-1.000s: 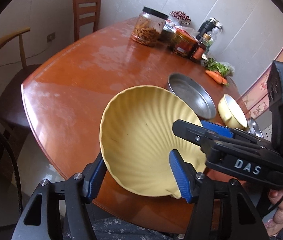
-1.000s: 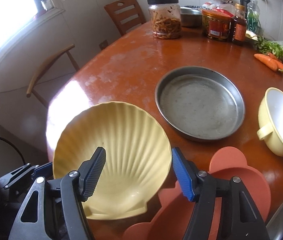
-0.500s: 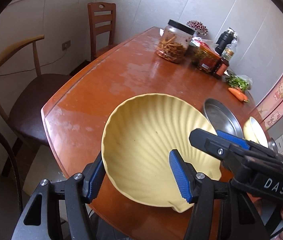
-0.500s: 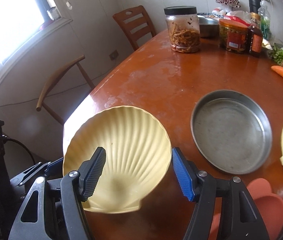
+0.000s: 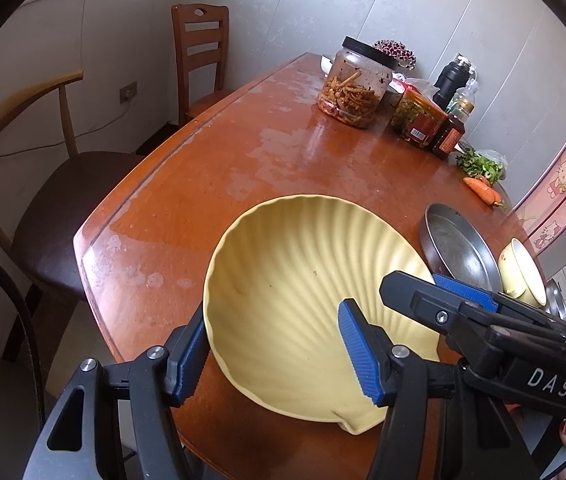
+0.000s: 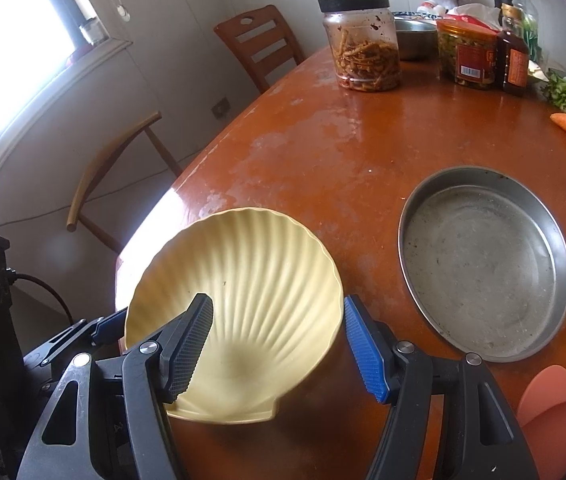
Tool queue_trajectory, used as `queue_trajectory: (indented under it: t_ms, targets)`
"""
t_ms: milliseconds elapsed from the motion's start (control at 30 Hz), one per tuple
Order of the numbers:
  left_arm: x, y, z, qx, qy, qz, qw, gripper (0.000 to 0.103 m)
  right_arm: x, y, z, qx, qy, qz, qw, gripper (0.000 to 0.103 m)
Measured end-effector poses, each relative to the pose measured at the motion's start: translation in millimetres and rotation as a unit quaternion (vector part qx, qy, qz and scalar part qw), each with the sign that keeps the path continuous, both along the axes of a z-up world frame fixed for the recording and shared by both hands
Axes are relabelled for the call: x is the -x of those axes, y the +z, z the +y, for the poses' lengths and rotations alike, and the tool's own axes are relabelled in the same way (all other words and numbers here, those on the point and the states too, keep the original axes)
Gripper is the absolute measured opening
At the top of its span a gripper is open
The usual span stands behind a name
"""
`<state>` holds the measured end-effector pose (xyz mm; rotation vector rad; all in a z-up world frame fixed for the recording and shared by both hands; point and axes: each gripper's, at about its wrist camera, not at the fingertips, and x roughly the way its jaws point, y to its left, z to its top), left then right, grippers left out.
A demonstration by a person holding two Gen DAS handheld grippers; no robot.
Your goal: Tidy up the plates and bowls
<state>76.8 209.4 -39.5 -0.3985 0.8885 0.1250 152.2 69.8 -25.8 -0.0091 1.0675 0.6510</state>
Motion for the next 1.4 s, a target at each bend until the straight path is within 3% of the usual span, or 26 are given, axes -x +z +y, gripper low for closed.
queue_trajectory:
  t_ms: [233, 467, 833, 1033, 1400]
  targets:
    - [8.4, 4.2, 7.1, 0.015, 0.014, -0.01, 0.9997, 0.063, 2.7, 6.6, -4.4, -0.002, -0.006, -0.017, 1.0, 0.07]
    - [22.3, 28.7, 10.3, 0.01, 0.035, -0.045, 0.9983, 0.064, 13.6, 29.0, -26.8, -0.01, -0.013, -0.052, 0.999, 0.074]
    - [46.3, 64.7, -38.9, 0.013, -0.012, -0.08, 0.9967, 0.066, 37.8, 70.2, -88.7, -0.004, -0.022, -0.107, 0.994, 0.075]
    - [50.9, 59.4, -84.0, 0.02, -0.053, -0.06, 0.9966, 0.067, 48.7, 82.0, -129.5, 0.028, -0.031, -0.143, 0.989, 0.076]
    - [62.7, 31.3, -157.7, 0.041, -0.101, 0.005, 0.994, 0.067, 43.3, 66.0, -193.6, 0.057, -0.039, -0.111, 0.991, 0.077]
